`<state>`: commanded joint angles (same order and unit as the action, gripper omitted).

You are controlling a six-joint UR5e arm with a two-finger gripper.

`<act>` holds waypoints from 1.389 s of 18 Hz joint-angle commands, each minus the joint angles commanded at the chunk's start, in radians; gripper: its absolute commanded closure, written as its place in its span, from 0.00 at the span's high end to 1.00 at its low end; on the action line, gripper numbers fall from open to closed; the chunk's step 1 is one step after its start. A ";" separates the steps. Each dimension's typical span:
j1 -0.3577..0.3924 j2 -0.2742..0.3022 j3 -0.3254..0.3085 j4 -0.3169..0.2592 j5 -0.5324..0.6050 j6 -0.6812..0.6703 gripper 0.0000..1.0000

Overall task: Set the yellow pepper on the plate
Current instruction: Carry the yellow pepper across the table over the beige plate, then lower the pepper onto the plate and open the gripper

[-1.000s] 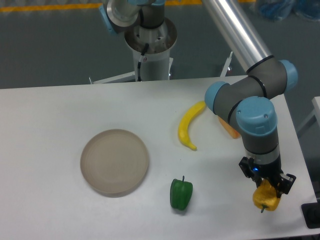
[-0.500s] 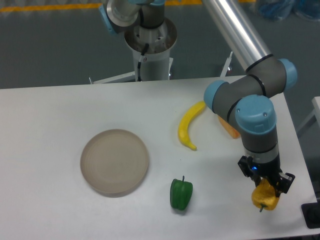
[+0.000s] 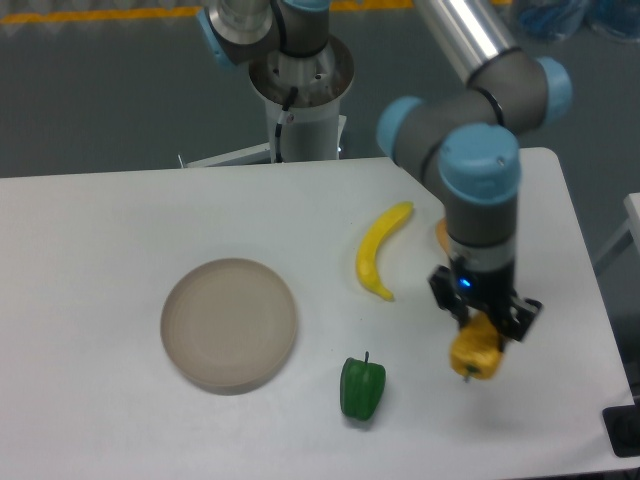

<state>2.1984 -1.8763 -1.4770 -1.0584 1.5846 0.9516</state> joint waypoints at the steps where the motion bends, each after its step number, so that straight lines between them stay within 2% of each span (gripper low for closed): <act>1: -0.029 0.023 -0.023 -0.009 -0.008 -0.066 0.36; 4: -0.109 0.068 -0.095 -0.005 -0.060 -0.290 0.36; 8: -0.233 0.069 -0.163 0.003 -0.064 -0.494 0.36; 11: -0.307 0.056 -0.187 0.021 -0.064 -0.623 0.36; 12: -0.324 0.049 -0.203 0.040 -0.063 -0.652 0.36; 13: -0.347 0.039 -0.230 0.090 -0.055 -0.683 0.36; 14: -0.362 0.028 -0.256 0.128 -0.051 -0.686 0.36; 15: -0.364 0.023 -0.267 0.138 -0.051 -0.686 0.36; 20: -0.390 -0.029 -0.269 0.147 -0.052 -0.665 0.37; 25: -0.390 -0.058 -0.258 0.149 -0.049 -0.535 0.37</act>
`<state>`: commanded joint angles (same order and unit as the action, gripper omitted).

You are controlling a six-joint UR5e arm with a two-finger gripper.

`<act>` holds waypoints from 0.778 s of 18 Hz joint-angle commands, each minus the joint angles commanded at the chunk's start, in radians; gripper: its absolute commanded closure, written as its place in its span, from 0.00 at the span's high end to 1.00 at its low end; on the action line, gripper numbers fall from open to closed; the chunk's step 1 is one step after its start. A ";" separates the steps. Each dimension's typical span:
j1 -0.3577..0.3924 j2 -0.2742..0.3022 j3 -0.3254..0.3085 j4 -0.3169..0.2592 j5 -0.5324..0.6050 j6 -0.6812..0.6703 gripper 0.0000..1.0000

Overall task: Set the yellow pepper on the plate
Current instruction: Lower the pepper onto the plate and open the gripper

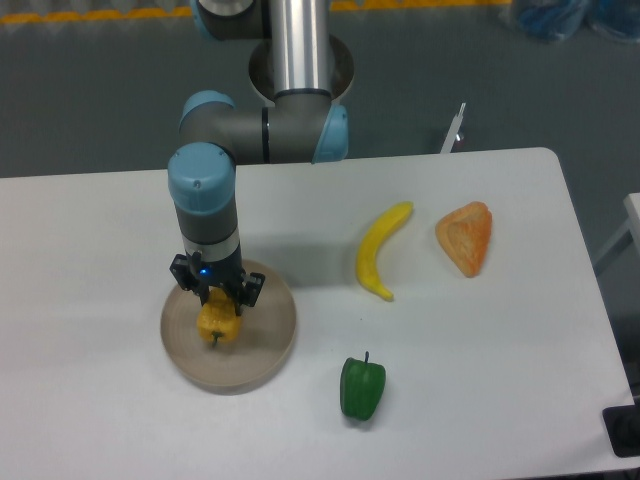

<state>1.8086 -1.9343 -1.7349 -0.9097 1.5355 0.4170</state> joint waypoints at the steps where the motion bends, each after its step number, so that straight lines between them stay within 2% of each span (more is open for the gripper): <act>1: 0.000 0.000 -0.003 0.000 0.000 0.014 0.37; 7: 0.000 0.000 -0.009 0.000 0.000 0.017 0.40; 8: 0.002 0.000 -0.009 0.000 0.002 0.017 0.47; 9: 0.002 0.000 -0.008 0.000 0.000 0.017 0.87; 10: 0.003 0.002 -0.005 -0.003 0.000 0.011 1.00; 14: 0.009 0.014 -0.003 -0.005 -0.002 0.009 1.00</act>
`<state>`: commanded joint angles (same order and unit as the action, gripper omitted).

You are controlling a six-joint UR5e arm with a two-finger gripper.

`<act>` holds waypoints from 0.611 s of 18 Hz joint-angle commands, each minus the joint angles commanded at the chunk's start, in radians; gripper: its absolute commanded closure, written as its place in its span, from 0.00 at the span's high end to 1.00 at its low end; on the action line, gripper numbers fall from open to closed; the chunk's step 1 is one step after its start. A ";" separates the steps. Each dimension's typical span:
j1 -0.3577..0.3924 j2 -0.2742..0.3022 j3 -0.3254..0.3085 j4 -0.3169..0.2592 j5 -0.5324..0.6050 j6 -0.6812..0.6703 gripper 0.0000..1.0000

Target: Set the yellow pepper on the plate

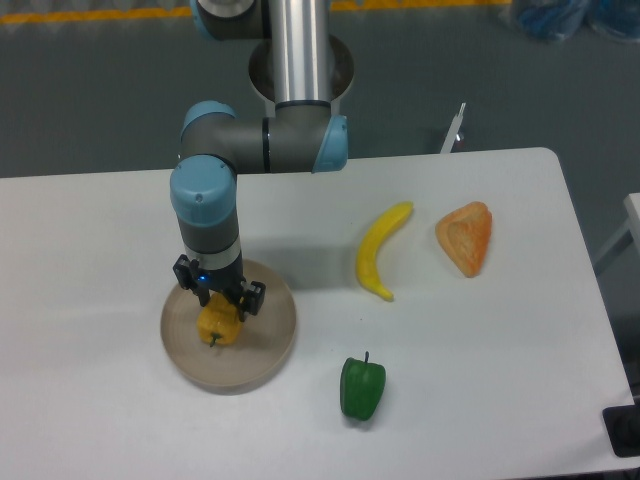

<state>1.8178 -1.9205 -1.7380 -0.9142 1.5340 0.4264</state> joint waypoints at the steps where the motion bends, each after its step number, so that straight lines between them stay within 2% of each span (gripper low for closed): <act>1: 0.002 0.000 0.003 0.000 0.002 0.002 1.00; 3: 0.009 0.003 0.005 0.000 0.003 0.006 1.00; 6: 0.063 0.050 0.002 -0.002 0.006 0.017 1.00; 11: 0.208 0.115 -0.006 -0.012 0.054 0.227 1.00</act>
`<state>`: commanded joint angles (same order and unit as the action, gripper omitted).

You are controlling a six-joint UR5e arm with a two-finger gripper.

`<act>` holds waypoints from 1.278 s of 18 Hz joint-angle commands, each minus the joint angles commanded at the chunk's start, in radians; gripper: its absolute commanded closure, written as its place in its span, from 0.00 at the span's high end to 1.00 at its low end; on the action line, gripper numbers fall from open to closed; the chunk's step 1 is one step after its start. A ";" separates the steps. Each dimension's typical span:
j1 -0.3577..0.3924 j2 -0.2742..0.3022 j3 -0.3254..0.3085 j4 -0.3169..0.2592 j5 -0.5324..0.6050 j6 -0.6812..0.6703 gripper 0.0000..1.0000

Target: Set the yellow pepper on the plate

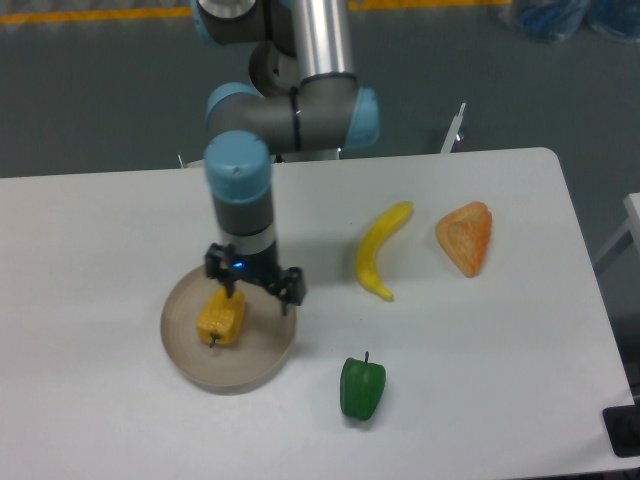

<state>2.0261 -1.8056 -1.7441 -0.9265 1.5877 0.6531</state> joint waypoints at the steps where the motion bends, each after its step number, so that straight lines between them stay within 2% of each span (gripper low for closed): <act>1: 0.020 0.006 0.003 0.000 0.003 0.038 1.00; 4: 0.118 0.020 0.026 0.003 0.002 0.127 1.00; 8: 0.177 0.006 0.078 0.003 0.005 0.314 1.00; 11: 0.210 -0.011 0.112 0.006 0.049 0.372 1.00; 16: 0.212 -0.049 0.158 0.006 0.083 0.419 1.00; 23: 0.212 -0.052 0.152 0.011 0.084 0.419 1.00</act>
<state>2.2381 -1.8577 -1.5922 -0.9158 1.6720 1.0723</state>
